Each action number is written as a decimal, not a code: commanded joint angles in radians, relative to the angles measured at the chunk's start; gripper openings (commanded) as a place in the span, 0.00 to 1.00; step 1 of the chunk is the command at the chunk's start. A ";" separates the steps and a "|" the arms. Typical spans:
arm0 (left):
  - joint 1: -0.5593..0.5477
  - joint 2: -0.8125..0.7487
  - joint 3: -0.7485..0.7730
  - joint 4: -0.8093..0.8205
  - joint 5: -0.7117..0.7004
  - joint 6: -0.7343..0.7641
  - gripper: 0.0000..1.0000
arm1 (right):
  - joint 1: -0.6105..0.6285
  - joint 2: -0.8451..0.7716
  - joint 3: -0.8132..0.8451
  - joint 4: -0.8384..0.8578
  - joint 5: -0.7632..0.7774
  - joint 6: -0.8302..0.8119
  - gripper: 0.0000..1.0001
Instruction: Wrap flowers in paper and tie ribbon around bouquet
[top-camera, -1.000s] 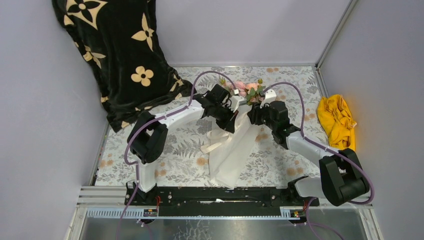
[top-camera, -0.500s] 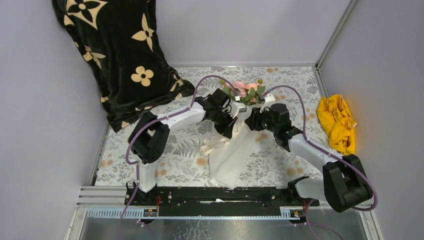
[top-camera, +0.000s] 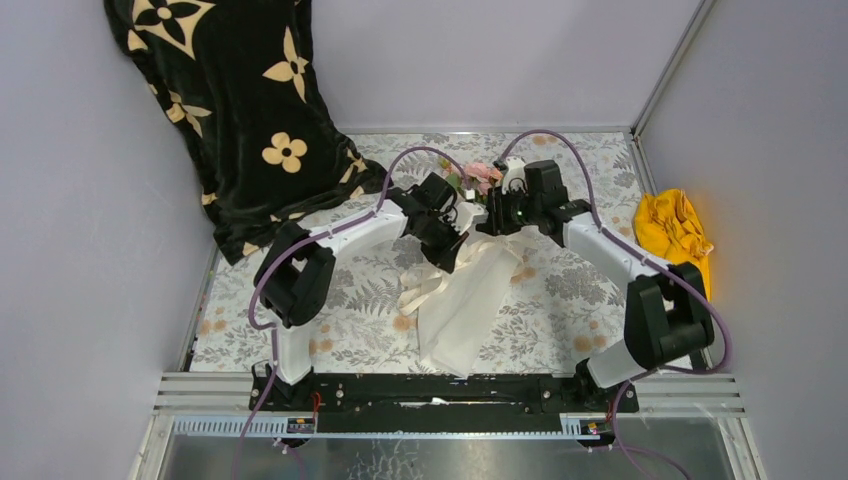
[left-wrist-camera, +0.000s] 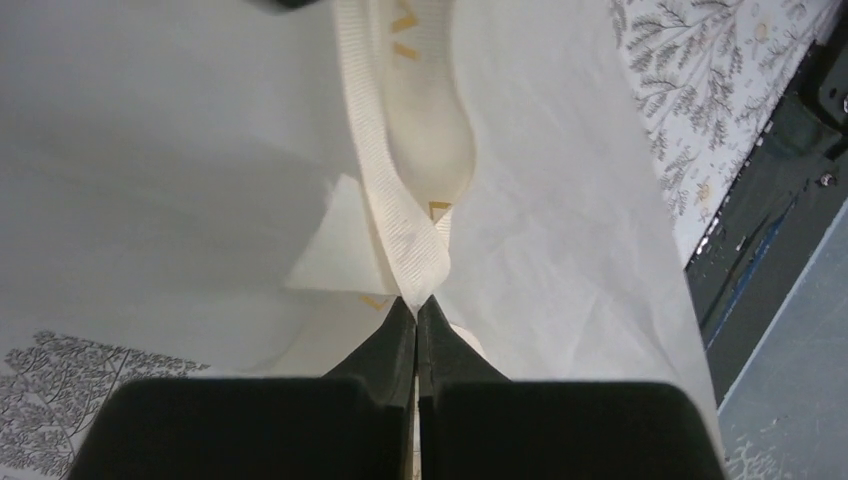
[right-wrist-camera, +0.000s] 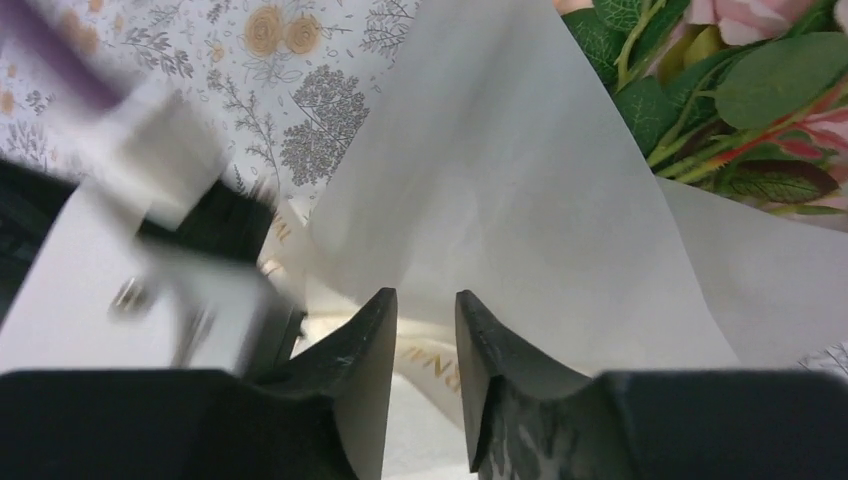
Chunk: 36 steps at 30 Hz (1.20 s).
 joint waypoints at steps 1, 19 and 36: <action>-0.029 -0.028 0.054 -0.045 0.033 0.055 0.00 | 0.016 0.108 0.089 -0.017 -0.012 0.032 0.30; 0.042 0.080 0.192 0.203 0.168 -0.225 0.00 | 0.016 0.183 -0.107 -0.058 -0.298 0.035 0.03; 0.066 0.010 0.031 0.294 0.041 -0.357 0.00 | -0.084 0.051 0.025 -0.247 -0.062 -0.012 0.41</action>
